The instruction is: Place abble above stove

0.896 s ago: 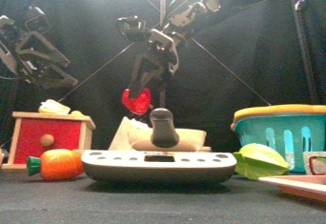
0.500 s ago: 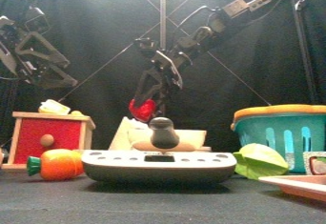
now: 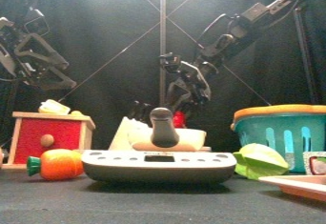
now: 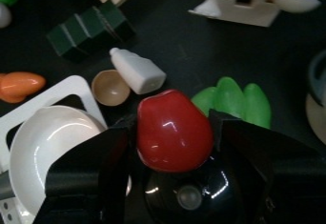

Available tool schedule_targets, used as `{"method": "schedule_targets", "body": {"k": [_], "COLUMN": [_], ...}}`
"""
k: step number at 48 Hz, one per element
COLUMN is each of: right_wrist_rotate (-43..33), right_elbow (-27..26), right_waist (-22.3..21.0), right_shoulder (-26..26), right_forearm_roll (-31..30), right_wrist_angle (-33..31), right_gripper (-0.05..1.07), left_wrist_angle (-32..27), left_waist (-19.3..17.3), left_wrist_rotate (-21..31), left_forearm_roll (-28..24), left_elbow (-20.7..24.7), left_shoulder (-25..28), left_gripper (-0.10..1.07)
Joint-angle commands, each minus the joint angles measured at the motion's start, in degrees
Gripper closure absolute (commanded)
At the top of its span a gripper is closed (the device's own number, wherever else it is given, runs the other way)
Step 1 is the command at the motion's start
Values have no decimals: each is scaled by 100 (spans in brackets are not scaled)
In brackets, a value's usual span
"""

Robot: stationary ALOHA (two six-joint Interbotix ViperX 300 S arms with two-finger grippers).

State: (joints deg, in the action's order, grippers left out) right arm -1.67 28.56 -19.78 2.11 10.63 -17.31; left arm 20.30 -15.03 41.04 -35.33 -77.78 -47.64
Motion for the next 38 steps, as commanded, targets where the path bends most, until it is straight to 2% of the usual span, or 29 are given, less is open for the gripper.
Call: {"method": "schedule_targets", "body": {"k": [1, 13, 24, 38], "right_wrist_rotate": [-220, -721, -1169, -1494], "right_elbow": [176, 439, 483, 598], "right_waist": [-308, -439, -501, -501], "right_shoulder": [-316, -44, 149, 316], "right_forearm_roll": [-167, -1002, -1441, -1679], "right_wrist_angle": [35, 97, 97, 18], "right_gripper": [30, 30, 28, 10], "left_wrist_angle": [35, 35, 35, 185], "left_waist": [-26, -53, -62, -62], "left_wrist_rotate": [-9, -18, -9, -18], "left_forearm_roll": [18, 9, 18, -9], "left_elbow": [62, 62, 62, 62], "left_shoulder": [9, 18, 18, 18], "left_gripper": [2, 2, 2, 2]}}
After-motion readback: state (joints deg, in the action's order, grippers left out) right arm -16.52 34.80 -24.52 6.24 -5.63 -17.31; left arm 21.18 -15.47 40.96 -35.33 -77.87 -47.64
